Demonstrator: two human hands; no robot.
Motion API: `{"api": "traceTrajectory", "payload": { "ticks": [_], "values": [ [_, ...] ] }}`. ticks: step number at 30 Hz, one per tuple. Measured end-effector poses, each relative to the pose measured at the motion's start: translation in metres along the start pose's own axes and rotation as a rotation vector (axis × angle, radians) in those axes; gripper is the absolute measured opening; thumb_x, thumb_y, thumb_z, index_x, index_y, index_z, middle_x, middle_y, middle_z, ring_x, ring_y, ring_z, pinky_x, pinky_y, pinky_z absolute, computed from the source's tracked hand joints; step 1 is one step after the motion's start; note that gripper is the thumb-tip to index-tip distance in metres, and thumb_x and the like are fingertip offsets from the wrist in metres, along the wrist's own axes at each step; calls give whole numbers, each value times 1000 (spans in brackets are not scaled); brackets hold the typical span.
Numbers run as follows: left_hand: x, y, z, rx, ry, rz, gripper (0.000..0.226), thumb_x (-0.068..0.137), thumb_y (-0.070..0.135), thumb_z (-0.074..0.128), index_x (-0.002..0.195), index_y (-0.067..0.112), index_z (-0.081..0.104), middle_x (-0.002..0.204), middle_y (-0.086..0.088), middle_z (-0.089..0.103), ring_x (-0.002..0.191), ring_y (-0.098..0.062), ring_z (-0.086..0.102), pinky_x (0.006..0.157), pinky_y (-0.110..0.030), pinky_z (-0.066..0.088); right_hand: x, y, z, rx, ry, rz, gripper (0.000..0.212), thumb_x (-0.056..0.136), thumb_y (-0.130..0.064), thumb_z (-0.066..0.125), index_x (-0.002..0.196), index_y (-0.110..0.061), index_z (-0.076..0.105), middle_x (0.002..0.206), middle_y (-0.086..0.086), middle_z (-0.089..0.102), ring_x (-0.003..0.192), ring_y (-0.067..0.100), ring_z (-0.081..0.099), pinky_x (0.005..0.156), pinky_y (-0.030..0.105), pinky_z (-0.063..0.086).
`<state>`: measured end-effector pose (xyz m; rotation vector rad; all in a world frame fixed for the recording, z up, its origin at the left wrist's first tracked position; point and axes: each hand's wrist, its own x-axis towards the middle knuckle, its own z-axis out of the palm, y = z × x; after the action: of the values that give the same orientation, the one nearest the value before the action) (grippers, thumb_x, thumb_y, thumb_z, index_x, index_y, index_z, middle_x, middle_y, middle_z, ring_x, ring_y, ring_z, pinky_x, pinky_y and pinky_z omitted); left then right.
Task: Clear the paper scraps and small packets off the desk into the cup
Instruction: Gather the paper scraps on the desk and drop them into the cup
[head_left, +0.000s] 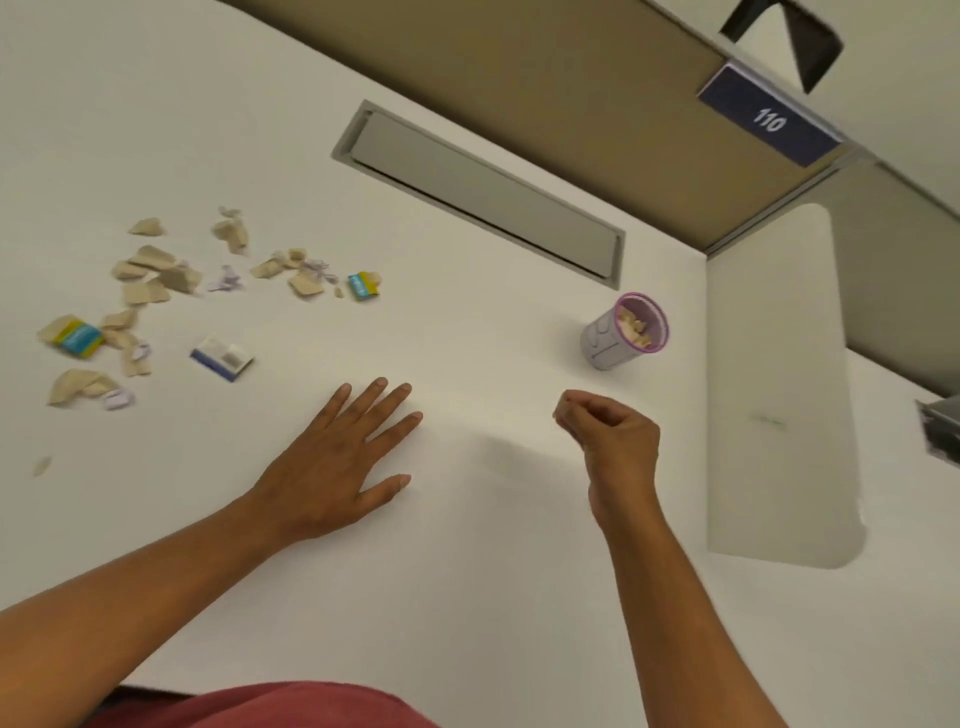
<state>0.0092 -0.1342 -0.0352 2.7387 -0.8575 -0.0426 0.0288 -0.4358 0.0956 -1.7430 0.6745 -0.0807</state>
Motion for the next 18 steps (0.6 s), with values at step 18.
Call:
{"api": "traceTrajectory", "payload": {
  "ticks": [18],
  "values": [
    [42,6,8,97,-49,109,74,104,75,28,168,40,21,178,6,16,166,-28,11,130,-65,15,161,-41,-28,-1083,56,-428,26,98,-10,63,121,-9,75,117,20,73,108,39,67,94,39,54]
  ]
}}
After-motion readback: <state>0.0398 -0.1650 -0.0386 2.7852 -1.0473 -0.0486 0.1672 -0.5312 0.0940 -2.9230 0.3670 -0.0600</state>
